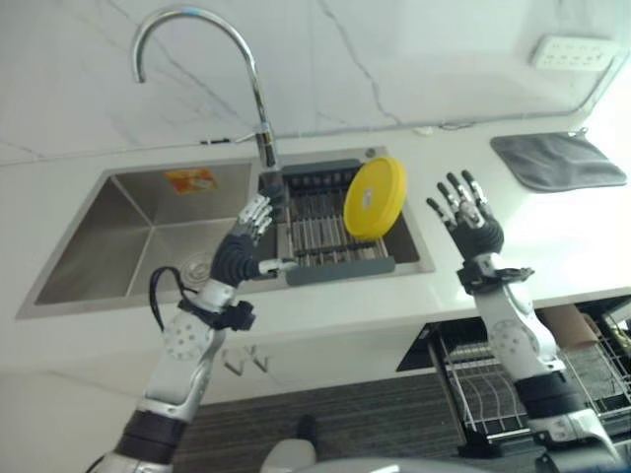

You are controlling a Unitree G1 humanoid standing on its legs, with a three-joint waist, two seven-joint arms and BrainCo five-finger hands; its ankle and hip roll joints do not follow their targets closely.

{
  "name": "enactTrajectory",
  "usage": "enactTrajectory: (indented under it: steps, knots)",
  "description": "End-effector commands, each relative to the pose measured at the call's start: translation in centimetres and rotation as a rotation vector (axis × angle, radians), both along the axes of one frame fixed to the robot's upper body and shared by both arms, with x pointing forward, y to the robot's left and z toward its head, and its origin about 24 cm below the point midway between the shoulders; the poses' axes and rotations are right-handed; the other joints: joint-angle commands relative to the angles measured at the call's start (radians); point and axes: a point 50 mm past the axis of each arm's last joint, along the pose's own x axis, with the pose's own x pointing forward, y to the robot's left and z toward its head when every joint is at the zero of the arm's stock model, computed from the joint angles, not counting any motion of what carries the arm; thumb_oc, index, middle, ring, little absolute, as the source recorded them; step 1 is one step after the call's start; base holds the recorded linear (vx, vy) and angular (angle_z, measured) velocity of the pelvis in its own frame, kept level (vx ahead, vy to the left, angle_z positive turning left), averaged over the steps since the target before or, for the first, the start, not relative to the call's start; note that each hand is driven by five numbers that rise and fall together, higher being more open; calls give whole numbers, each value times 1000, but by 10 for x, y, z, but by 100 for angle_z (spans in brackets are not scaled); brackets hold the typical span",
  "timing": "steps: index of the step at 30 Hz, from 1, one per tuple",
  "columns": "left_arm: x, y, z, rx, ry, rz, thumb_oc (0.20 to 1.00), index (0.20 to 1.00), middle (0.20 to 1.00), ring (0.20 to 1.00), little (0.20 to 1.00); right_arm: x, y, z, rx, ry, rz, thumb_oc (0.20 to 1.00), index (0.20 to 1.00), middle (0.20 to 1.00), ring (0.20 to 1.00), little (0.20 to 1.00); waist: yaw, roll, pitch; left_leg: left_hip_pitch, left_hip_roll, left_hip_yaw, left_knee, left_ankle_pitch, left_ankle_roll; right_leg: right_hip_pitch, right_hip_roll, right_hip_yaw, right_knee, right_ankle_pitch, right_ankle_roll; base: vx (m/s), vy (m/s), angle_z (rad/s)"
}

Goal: Place the dishes in the dishwasher.

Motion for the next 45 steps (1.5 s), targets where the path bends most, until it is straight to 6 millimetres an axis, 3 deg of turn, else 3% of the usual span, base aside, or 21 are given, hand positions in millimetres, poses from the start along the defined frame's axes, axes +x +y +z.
enactTrajectory:
  steps: [1,9,15,24,28,37,45]
  knots:
    - [9,-9,20,33,-113,-46,1000,1000,1000,1000,1000,10,-12,39,11,-164,-61,1000,1000,1000,1000,1000,23,23,-5,53,19,-50,-1,-123,-12,-34,-5,-51,0,3,9,0,0,0]
    - [11,-10,18,58,-101,-44,1000,1000,1000,1000,1000,20,-21,61,-36,-217,-205,1000,1000,1000,1000,1000,31,32,9,60,15,-50,-1,-124,-5,-29,-4,-42,0,4,7,16,2,0]
    - [8,-7,15,64,-83,-40,1000,1000,1000,1000,1000,21,-29,62,-76,-198,-320,1000,1000,1000,1000,1000,33,39,11,80,16,-46,-1,-129,-4,-14,-5,-41,1,2,7,33,-6,0]
    - [12,-9,18,84,-79,-63,1000,1000,1000,1000,1000,36,-33,59,-48,-86,-308,1000,1000,1000,1000,1000,44,45,25,81,17,-45,-1,-115,-6,-15,-11,-47,8,16,11,25,-2,0]
    - [17,-8,30,89,-115,-80,1000,1000,1000,1000,1000,49,-43,77,-75,-83,-298,1000,1000,1000,1000,1000,50,47,65,48,7,-48,-1,-107,-2,-48,-15,-42,21,18,15,-118,-2,0]
    - [20,-14,32,72,-128,-102,1000,1000,1000,1000,1000,58,-40,80,-129,-63,-285,1000,1000,1000,1000,1000,51,63,107,30,-3,-49,-1,-94,2,-76,-24,-42,43,25,17,-33,34,0]
    - [20,-18,42,63,-180,-117,1000,1000,1000,1000,1000,61,-37,96,-194,-127,-274,1000,1000,1000,1000,1000,53,68,154,-3,-10,-51,5,-88,5,-114,-27,-40,64,26,18,-79,18,1]
